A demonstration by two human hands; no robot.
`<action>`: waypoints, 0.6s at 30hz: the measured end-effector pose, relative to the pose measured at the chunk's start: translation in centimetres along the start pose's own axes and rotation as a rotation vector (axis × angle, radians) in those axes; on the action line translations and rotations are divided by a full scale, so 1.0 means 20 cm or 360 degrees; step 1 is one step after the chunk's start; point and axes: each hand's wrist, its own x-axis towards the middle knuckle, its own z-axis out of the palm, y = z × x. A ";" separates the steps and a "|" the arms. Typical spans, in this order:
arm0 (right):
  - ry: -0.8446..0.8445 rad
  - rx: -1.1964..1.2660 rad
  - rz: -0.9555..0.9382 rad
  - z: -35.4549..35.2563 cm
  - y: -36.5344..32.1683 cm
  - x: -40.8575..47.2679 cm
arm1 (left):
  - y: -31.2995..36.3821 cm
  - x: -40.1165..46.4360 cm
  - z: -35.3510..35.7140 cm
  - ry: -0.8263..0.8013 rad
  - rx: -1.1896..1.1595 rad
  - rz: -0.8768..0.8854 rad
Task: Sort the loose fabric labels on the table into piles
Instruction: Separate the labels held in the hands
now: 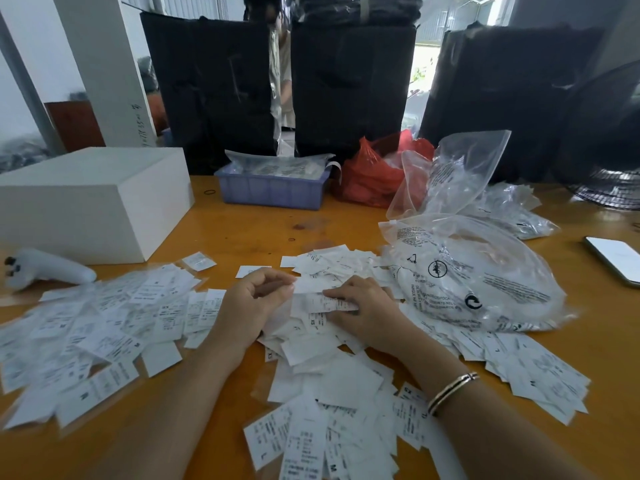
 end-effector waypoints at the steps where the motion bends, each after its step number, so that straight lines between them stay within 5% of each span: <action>1: 0.0012 0.0005 -0.0025 0.00 0.00 0.00 | 0.00 0.00 0.00 -0.0009 0.0009 0.0009; 11: 0.0649 0.0537 -0.0031 0.02 -0.02 0.00 | 0.01 0.00 0.03 -0.0013 0.0018 -0.0015; 18: 0.0493 0.0805 -0.0247 0.01 -0.10 0.01 | 0.00 0.00 0.05 -0.0133 0.0232 0.0163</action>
